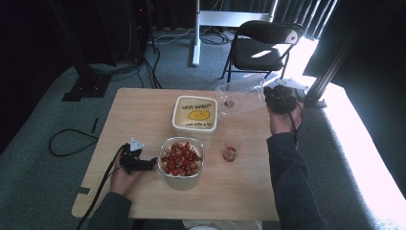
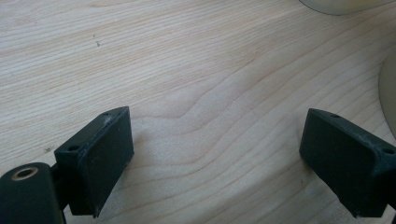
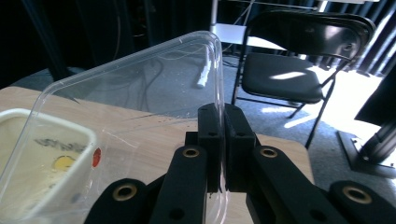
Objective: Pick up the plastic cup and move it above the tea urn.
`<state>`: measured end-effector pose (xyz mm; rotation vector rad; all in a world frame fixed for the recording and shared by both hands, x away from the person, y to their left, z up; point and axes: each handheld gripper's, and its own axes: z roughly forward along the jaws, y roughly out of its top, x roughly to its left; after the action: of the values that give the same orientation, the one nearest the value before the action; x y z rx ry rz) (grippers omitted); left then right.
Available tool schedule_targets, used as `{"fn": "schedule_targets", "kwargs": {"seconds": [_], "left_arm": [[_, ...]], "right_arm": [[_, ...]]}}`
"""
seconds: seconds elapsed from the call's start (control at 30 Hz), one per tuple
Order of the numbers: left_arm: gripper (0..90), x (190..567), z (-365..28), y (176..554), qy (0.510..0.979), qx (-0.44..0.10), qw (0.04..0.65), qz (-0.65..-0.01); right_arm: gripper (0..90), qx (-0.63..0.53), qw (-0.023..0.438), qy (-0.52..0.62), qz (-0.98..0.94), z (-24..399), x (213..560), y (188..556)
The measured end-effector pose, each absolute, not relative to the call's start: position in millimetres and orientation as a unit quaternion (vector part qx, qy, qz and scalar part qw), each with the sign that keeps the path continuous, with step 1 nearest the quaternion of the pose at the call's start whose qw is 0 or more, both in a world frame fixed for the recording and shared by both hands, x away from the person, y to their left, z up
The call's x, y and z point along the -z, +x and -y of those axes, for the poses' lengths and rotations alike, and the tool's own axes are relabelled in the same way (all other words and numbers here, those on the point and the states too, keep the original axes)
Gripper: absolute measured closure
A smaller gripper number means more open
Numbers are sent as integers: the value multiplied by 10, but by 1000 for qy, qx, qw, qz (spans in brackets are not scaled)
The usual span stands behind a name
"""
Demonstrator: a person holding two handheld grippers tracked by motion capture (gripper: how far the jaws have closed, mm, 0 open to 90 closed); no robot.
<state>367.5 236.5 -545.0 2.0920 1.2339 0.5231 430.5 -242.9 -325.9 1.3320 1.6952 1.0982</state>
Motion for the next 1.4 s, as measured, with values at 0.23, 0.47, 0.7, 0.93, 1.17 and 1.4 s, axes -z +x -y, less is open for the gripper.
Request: {"fn": "schedule_targets", "kwargs": {"seconds": [0.23, 0.47, 0.7, 0.93, 1.17, 1.4], "left_arm": [[104, 5448, -2367, 3675, 798, -198, 322, -469], [104, 5450, -2367, 3676, 798, -200, 322, -469], [104, 5451, -2366, 3676, 797, -200, 323, -469], [104, 5450, -2366, 3675, 798, -199, 322, -469], [104, 5449, -2366, 3675, 798, -199, 322, -469], [104, 5451, -2366, 3675, 797, -199, 323, -470]], "right_arm": [[877, -429, 337, 500, -673, 2128, 3273, 4378], [876, -430, 325, 480, -692, 1770, 3271, 4464], [875, -430, 320, 472, -700, 1569, 3245, 4511], [637, -454, 301, 445, -711, 1527, 3234, 4489], [585, -469, 311, 428, -707, 1587, 3166, 4399], [553, -453, 302, 433, -718, 1632, 3334, 4422]]}}
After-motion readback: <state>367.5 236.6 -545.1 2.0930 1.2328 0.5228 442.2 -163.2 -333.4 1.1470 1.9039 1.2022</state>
